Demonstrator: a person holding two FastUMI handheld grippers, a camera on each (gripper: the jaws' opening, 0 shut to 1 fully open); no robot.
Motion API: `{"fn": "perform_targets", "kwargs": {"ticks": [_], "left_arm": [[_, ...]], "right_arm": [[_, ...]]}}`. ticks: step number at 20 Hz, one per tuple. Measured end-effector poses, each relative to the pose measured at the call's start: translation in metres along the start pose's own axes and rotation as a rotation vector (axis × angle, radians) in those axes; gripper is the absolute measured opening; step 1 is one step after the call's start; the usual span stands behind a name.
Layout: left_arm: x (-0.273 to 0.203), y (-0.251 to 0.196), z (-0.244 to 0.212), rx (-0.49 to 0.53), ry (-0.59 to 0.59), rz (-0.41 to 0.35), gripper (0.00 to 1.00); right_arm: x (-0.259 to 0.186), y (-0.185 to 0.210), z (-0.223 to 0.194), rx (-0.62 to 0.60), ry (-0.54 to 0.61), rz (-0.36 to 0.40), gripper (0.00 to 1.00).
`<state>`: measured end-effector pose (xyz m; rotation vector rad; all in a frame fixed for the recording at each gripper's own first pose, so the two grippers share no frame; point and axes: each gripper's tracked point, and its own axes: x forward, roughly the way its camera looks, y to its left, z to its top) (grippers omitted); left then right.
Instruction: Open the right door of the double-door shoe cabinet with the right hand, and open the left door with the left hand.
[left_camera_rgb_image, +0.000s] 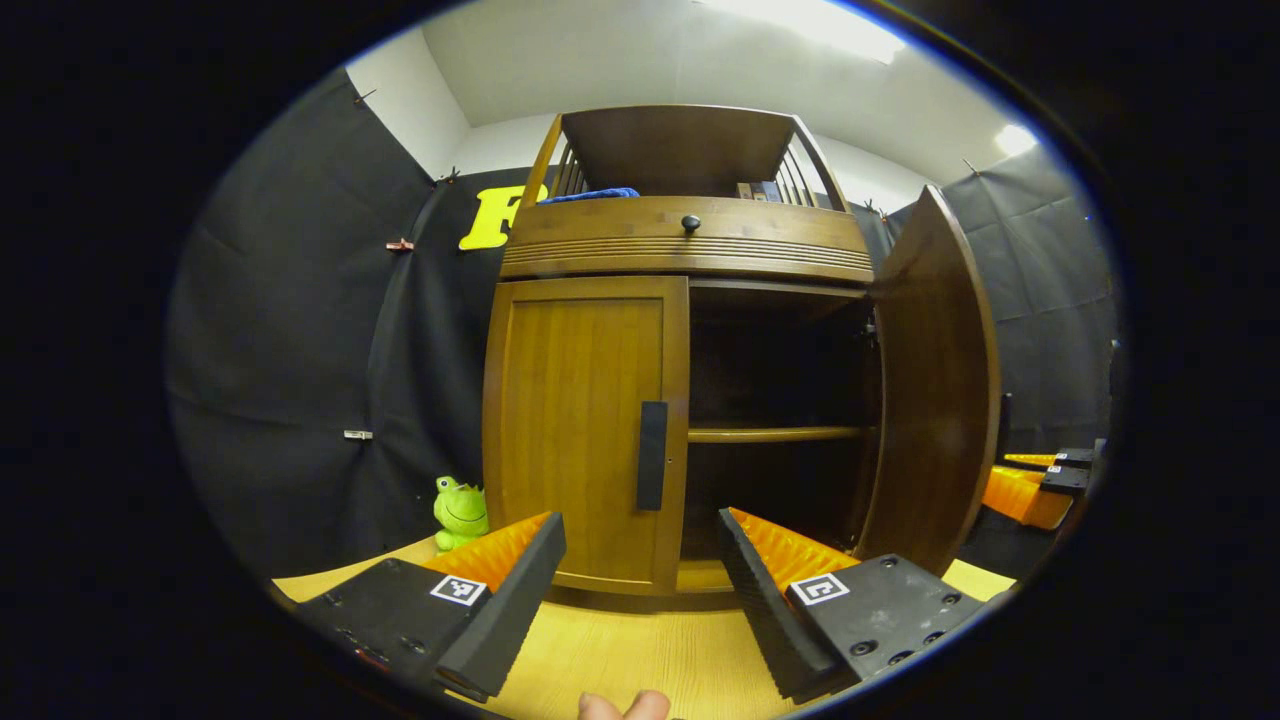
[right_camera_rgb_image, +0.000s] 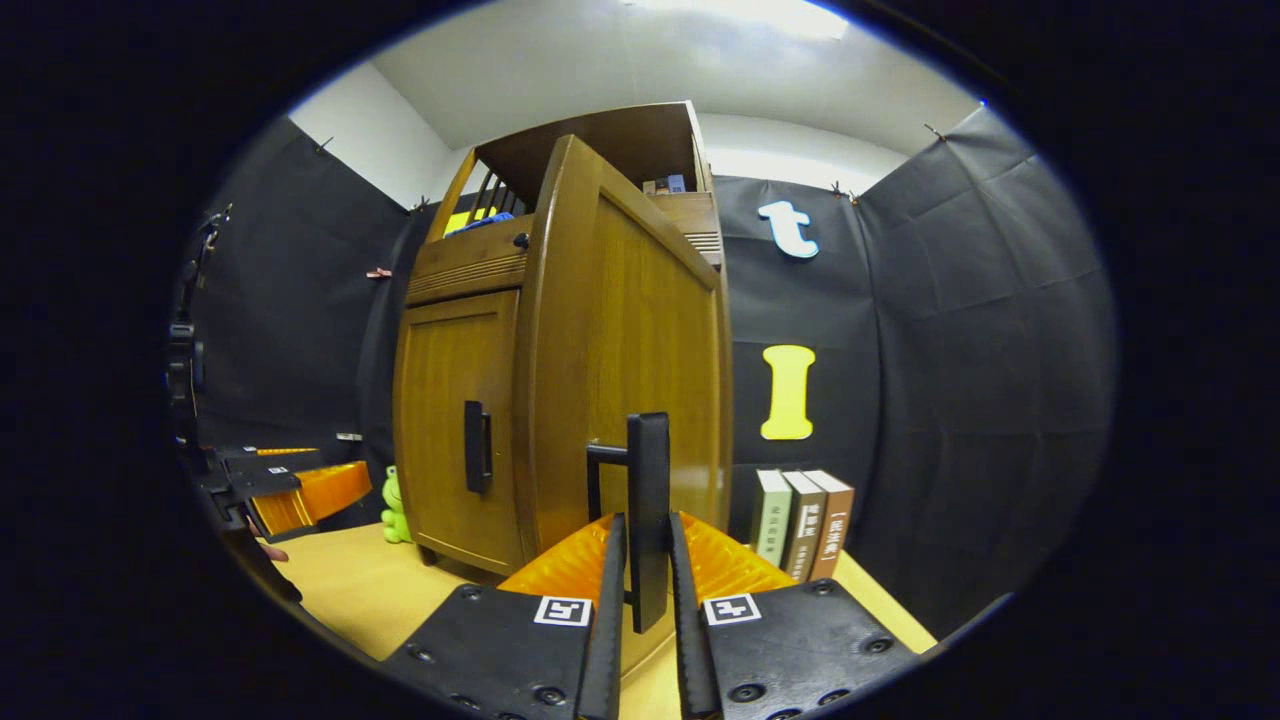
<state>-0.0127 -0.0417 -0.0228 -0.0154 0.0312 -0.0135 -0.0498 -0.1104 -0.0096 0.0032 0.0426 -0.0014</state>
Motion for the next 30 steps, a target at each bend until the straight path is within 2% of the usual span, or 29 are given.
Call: {"fn": "perform_targets", "kwargs": {"ticks": [1,2,4,5,15,17,19,21,22,24,27,30], "left_arm": [[0.001,-0.003,-0.001,0.001,0.001,-0.005,0.94],[0.0,-0.007,-0.002,0.001,0.002,-0.01,0.93],[0.002,-0.012,-0.003,-0.001,0.004,-0.016,0.93],[0.003,-0.014,-0.003,-0.001,0.004,-0.018,0.94],[0.007,-0.03,-0.001,-0.004,-0.008,-0.041,0.94],[0.008,-0.033,0.0,0.01,-0.019,-0.05,0.94],[0.008,-0.038,-0.003,0.005,-0.011,-0.059,0.94],[0.008,-0.037,-0.001,-0.034,-0.019,-0.053,0.94],[0.011,-0.036,0.002,-0.056,-0.03,-0.051,0.95],[0.015,-0.035,0.01,-0.086,-0.061,-0.054,0.94],[0.033,-0.025,0.015,-0.013,-0.072,-0.031,0.93],[0.065,-0.017,0.014,0.03,-0.055,-0.019,0.94]], "right_arm": [[-0.003,-0.008,0.001,-0.003,0.001,-0.019,0.27],[-0.006,-0.015,0.001,-0.002,0.006,-0.031,0.27],[-0.011,-0.029,0.0,0.006,0.016,-0.056,0.17],[-0.013,-0.036,0.002,0.008,0.015,-0.067,0.21],[-0.037,-0.103,0.013,0.033,-0.015,-0.213,0.21],[-0.037,-0.095,0.015,0.05,-0.015,-0.19,0.21],[-0.039,-0.102,0.014,0.026,-0.017,-0.215,0.21],[-0.045,-0.103,0.017,0.001,-0.028,-0.225,0.26],[-0.049,-0.104,0.018,-0.002,-0.032,-0.238,0.34],[-0.058,-0.111,0.025,-0.01,-0.044,-0.262,0.6],[-0.071,-0.11,0.034,0.042,-0.06,-0.262,1.0],[-0.083,-0.101,0.043,0.068,-0.079,-0.224,0.97]]}}
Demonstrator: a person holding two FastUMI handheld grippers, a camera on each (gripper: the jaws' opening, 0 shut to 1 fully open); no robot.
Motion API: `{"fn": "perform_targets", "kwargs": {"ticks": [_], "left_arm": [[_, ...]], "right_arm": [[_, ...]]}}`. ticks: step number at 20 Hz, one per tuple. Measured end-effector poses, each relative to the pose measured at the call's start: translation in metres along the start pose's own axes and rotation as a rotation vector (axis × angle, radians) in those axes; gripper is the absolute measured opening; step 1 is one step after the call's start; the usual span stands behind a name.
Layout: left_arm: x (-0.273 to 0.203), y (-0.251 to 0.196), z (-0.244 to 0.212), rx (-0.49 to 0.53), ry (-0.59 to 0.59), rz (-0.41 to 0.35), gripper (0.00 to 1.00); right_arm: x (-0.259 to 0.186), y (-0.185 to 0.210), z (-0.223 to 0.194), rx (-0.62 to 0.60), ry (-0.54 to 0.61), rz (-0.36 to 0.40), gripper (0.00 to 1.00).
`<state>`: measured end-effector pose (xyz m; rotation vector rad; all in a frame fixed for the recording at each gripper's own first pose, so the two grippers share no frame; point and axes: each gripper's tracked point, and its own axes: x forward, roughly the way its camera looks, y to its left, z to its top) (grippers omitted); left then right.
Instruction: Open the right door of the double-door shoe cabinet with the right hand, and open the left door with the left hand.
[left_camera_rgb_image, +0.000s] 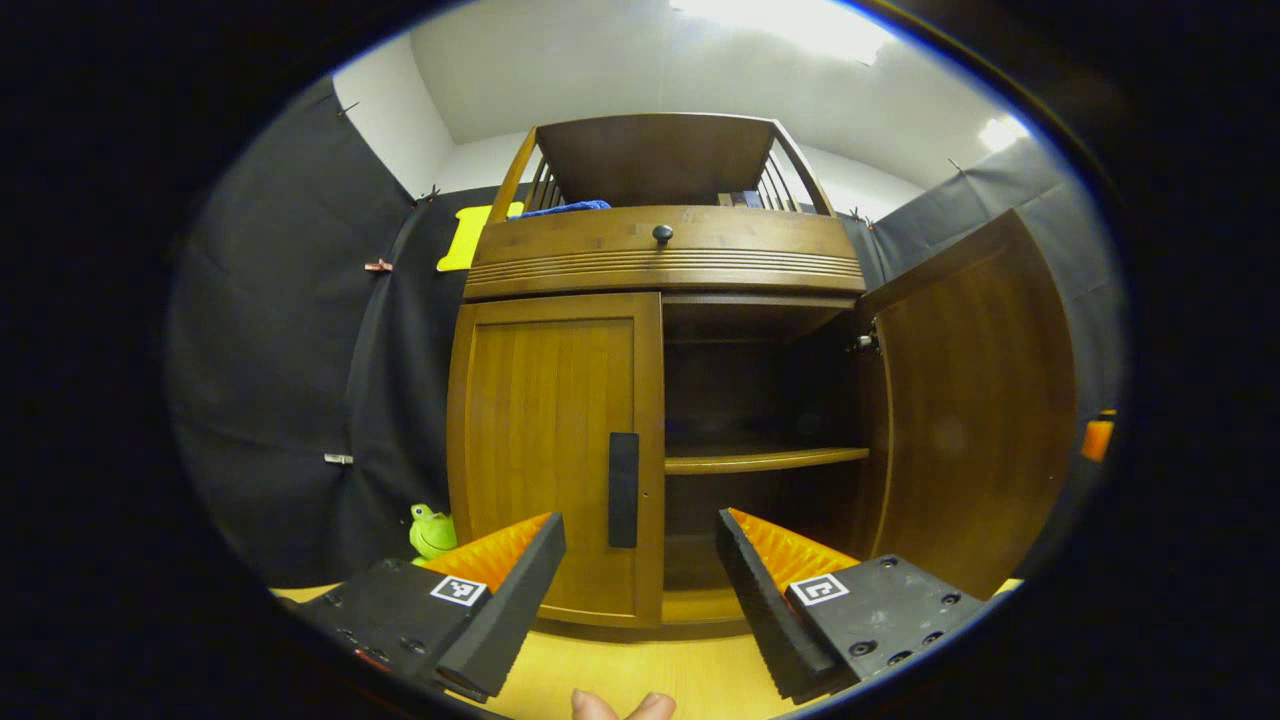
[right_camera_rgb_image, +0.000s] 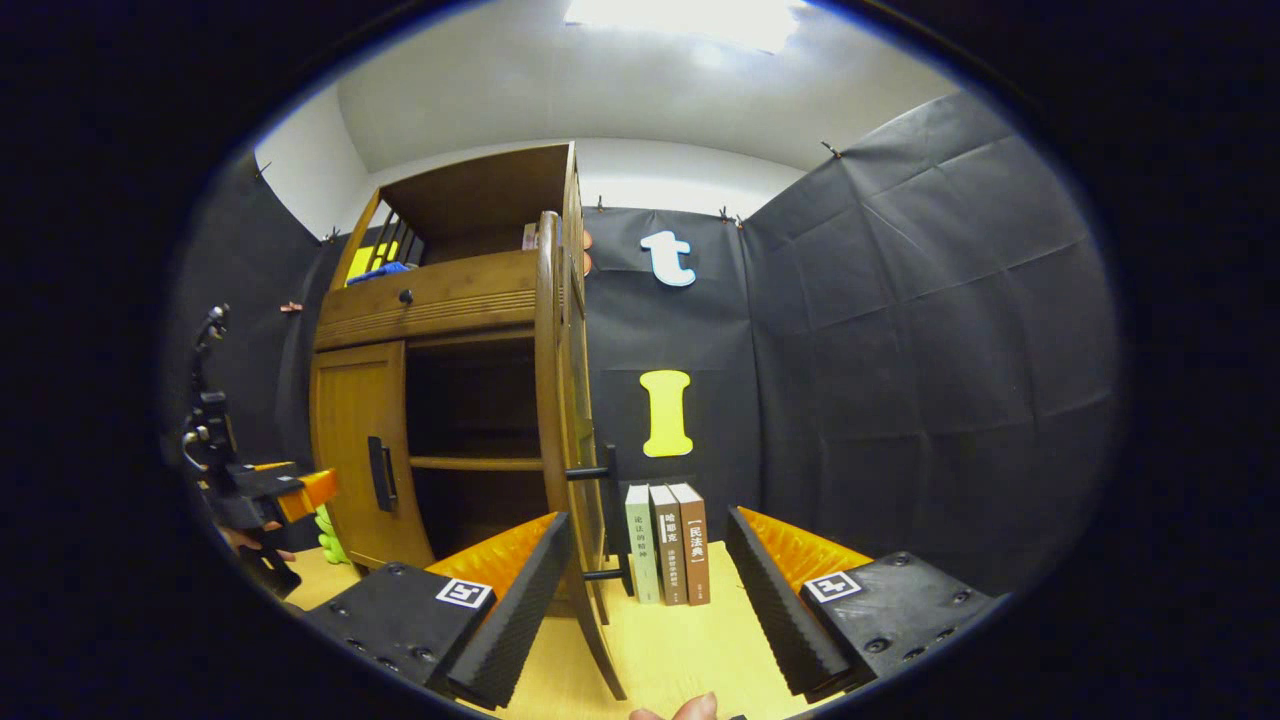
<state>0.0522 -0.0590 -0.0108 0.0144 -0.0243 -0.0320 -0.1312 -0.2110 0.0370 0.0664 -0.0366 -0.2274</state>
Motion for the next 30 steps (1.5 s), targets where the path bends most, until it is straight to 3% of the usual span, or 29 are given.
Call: {"fn": "perform_targets", "kwargs": {"ticks": [7,12,22,25,29,30], "left_arm": [[0.082,0.02,-0.025,-0.048,0.053,0.009,0.95],[0.13,0.031,-0.038,-0.027,0.093,0.024,0.94],[0.157,0.026,-0.046,-0.021,0.11,0.0,0.89],[0.162,0.029,-0.049,-0.042,0.131,-0.002,0.82],[0.168,0.015,-0.05,-0.035,0.137,-0.054,0.52],[0.167,0.015,-0.049,-0.008,0.134,-0.038,0.44]], "right_arm": [[-0.012,0.032,-0.01,-0.051,0.022,0.114,0.98],[-0.015,0.049,-0.017,0.002,0.053,0.157,0.97],[-0.008,0.053,-0.026,0.002,0.071,0.162,0.98],[-0.008,0.056,-0.028,0.0,0.07,0.167,0.98],[-0.007,0.056,-0.031,0.0,0.072,0.166,0.98],[-0.008,0.056,-0.033,-0.002,0.074,0.165,0.98]]}}
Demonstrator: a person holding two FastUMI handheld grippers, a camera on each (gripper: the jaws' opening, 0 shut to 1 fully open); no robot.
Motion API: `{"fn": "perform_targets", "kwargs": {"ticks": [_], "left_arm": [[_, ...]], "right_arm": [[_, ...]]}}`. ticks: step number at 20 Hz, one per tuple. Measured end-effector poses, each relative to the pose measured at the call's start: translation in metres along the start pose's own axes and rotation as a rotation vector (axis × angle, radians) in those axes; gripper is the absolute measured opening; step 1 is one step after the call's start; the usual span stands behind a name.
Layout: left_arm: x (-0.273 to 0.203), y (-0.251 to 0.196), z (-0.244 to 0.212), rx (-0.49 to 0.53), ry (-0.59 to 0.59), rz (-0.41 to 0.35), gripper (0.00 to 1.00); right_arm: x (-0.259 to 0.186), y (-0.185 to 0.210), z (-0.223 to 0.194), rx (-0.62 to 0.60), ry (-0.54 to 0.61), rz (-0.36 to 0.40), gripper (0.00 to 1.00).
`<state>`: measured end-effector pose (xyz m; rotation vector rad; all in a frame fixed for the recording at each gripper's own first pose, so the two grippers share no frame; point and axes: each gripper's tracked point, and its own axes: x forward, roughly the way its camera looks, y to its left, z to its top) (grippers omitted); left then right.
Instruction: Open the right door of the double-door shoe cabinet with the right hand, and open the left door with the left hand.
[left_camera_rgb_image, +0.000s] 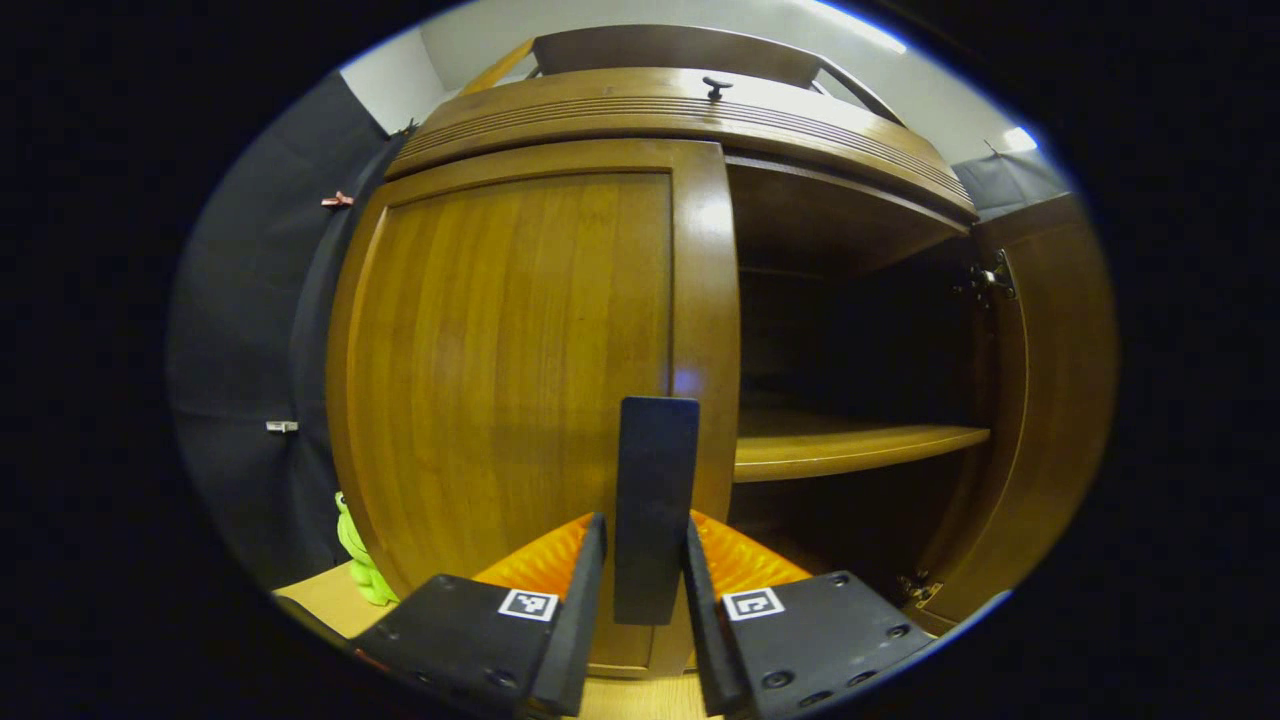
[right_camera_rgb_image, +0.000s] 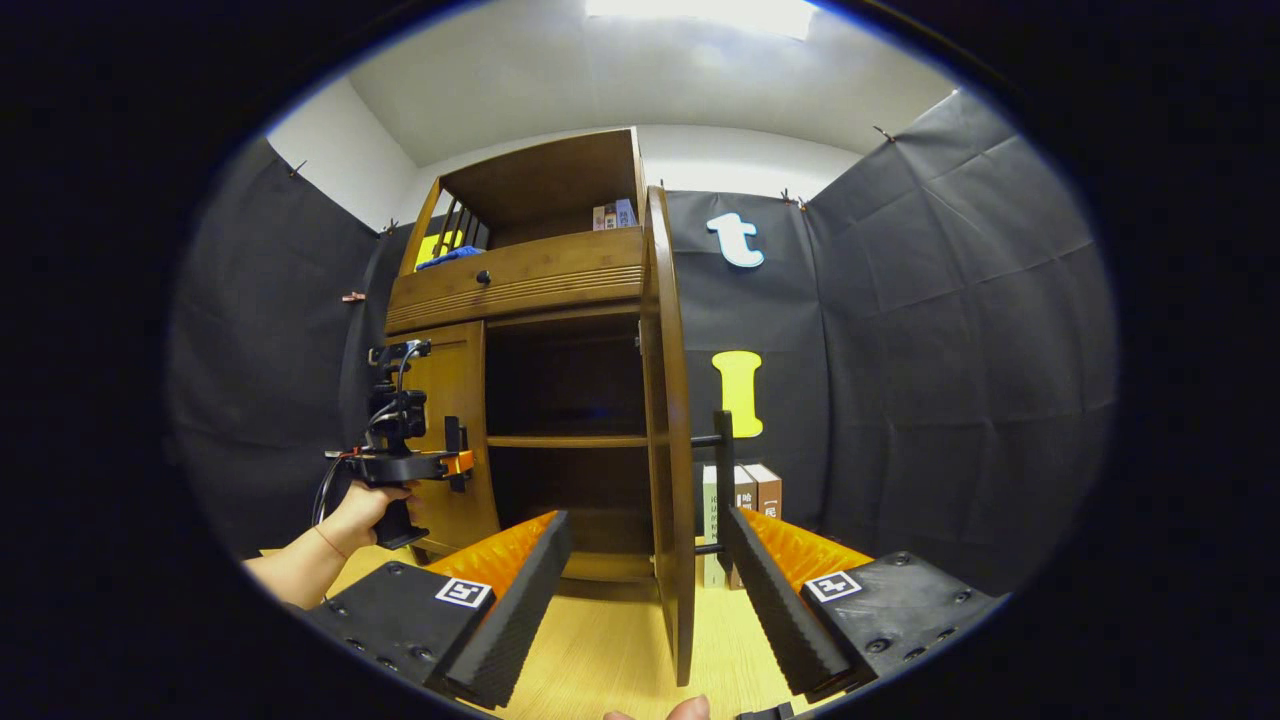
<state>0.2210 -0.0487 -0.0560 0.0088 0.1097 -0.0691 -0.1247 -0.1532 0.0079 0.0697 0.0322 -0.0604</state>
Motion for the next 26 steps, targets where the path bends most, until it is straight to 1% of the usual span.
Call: {"fn": "perform_targets", "kwargs": {"ticks": [1,3,4,5,8,9,10,11,12,20,21,22,23,24,25,26], "left_arm": [[0.001,0.001,-0.001,0.02,-0.003,0.012,0.36],[-0.001,0.002,-0.004,0.021,0.001,0.013,0.34],[-0.003,0.003,-0.004,0.01,0.004,0.006,0.34],[-0.006,0.002,-0.004,0.006,0.008,-0.004,0.32],[-0.019,0.004,-0.001,0.005,-0.006,-0.014,0.3],[-0.025,0.005,-0.002,0.006,-0.011,-0.015,0.3],[-0.032,0.007,-0.001,0.004,-0.014,-0.016,0.29],[-0.039,0.009,-0.001,0.0,-0.018,-0.017,0.3],[-0.046,0.011,0.0,-0.002,-0.023,-0.015,0.3],[-0.102,0.034,0.002,0.001,-0.039,-0.005,0.29],[-0.109,0.038,0.002,0.003,-0.041,0.0,0.29],[-0.116,0.042,0.002,0.002,-0.044,0.004,0.29],[-0.121,0.045,0.001,-0.003,-0.046,0.007,0.28],[-0.127,0.049,0.001,-0.007,-0.046,0.009,0.28],[-0.133,0.054,0.001,-0.006,-0.048,0.013,0.28],[-0.138,0.058,0.001,0.001,-0.048,0.017,0.28]], "right_arm": [[0.0,0.0,-0.001,0.0,0.003,-0.001,1.0],[0.001,-0.001,-0.004,0.0,0.008,-0.003,1.0],[0.001,-0.002,-0.005,0.0,0.008,-0.003,1.0],[0.001,-0.002,-0.004,0.004,0.007,-0.005,0.98],[0.004,-0.001,-0.003,0.017,-0.001,-0.003,0.98],[0.004,-0.002,-0.004,0.016,0.0,-0.004,0.98],[0.004,-0.002,-0.005,0.015,0.001,-0.007,1.0],[0.005,-0.001,-0.006,0.016,0.002,-0.007,0.98],[0.005,0.0,-0.007,0.016,0.004,-0.008,1.0],[0.006,0.01,-0.004,0.01,-0.007,0.006,1.0],[0.006,0.011,-0.005,0.01,-0.004,0.008,0.98],[0.006,0.012,-0.006,0.009,-0.001,0.011,1.0],[0.005,0.013,-0.006,0.007,0.0,0.012,0.98],[0.005,0.015,-0.005,0.004,0.0,0.014,1.0],[0.006,0.015,-0.005,0.0,-0.001,0.016,1.0],[0.005,0.016,-0.006,-0.002,-0.001,0.017,0.98]]}}
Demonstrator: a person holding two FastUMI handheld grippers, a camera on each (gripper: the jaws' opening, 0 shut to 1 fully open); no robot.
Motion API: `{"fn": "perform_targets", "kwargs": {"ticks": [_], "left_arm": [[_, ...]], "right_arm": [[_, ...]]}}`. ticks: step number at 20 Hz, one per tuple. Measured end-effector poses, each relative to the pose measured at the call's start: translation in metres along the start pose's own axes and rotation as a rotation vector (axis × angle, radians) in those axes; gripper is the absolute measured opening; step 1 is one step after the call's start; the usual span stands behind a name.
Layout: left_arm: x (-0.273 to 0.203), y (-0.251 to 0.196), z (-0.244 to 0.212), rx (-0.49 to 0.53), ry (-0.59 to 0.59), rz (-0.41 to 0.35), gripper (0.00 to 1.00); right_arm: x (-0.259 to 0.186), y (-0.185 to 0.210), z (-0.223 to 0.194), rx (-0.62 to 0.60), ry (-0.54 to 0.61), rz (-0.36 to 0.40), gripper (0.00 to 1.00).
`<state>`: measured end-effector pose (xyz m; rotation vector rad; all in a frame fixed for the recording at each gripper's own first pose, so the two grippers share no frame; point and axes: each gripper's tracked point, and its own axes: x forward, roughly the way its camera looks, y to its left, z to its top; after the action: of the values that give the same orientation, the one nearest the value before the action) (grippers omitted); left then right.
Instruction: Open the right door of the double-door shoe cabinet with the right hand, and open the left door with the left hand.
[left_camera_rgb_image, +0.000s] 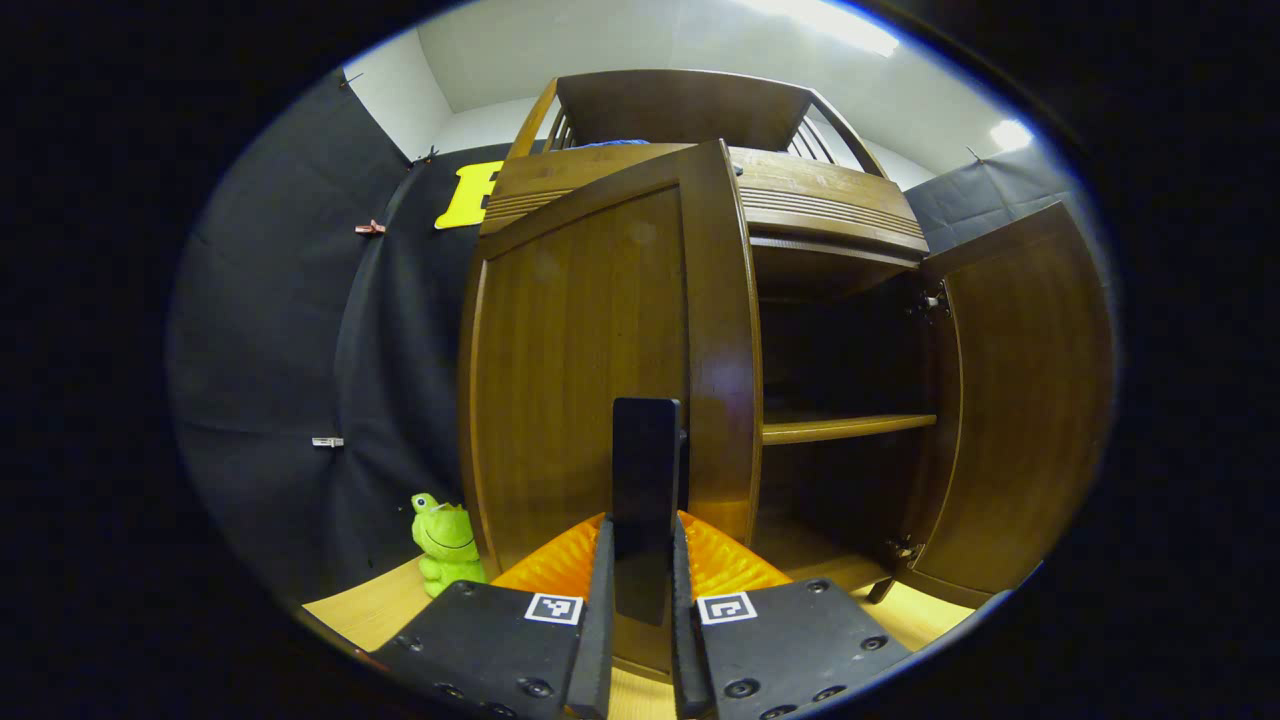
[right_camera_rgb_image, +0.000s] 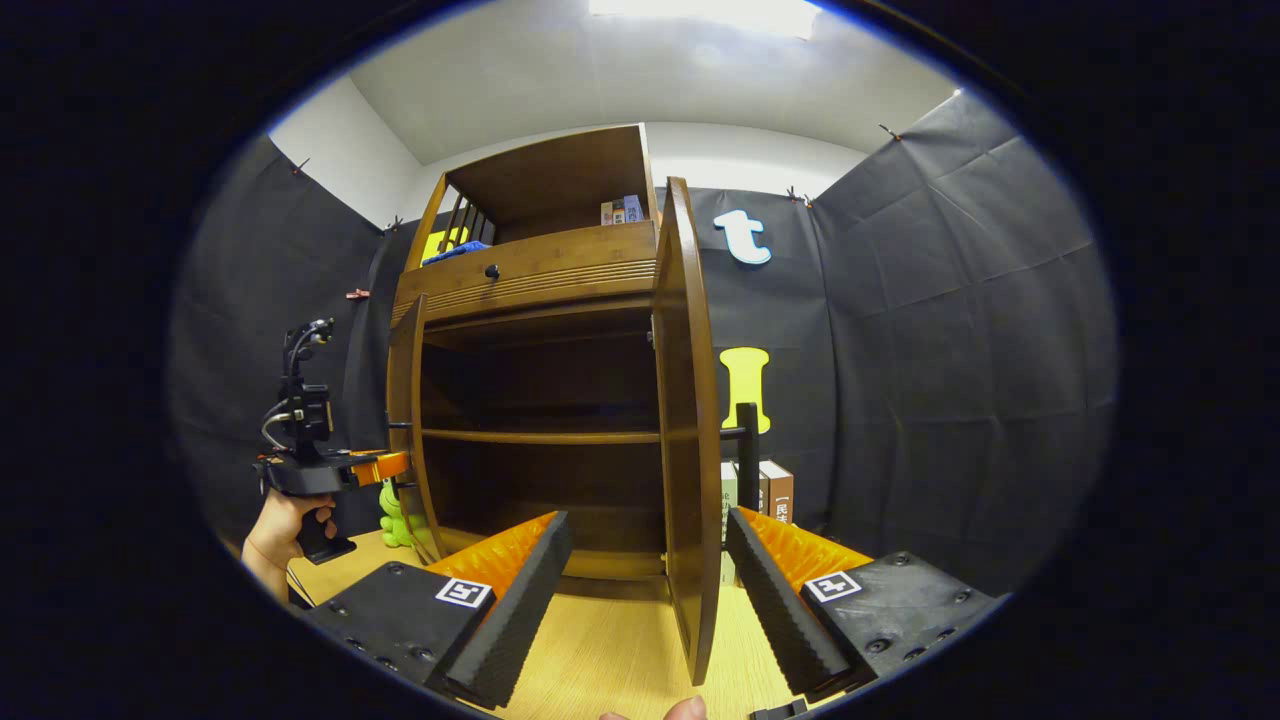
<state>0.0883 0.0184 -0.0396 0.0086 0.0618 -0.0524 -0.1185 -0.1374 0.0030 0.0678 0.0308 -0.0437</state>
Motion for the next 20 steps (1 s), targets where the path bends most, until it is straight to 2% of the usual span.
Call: {"fn": "perform_targets", "kwargs": {"ticks": [1,9,12,13,20], "left_arm": [[-0.005,0.005,0.0,0.002,-0.002,0.005,0.28],[-0.036,0.039,0.0,0.01,-0.005,0.07,0.25],[-0.046,0.051,0.001,0.016,-0.003,0.09,0.24],[-0.049,0.053,0.001,0.018,-0.003,0.086,0.23],[-0.059,0.059,0.0,0.038,-0.009,0.048,0.2]], "right_arm": [[0.0,0.001,0.001,-0.001,-0.001,0.002,1.0],[-0.001,0.013,-0.001,-0.012,-0.001,0.021,0.98],[-0.002,0.017,0.001,-0.011,-0.005,0.025,1.0],[-0.002,0.018,0.003,-0.01,-0.009,0.024,0.98],[-0.006,0.023,0.01,-0.013,-0.033,0.026,0.98]]}}
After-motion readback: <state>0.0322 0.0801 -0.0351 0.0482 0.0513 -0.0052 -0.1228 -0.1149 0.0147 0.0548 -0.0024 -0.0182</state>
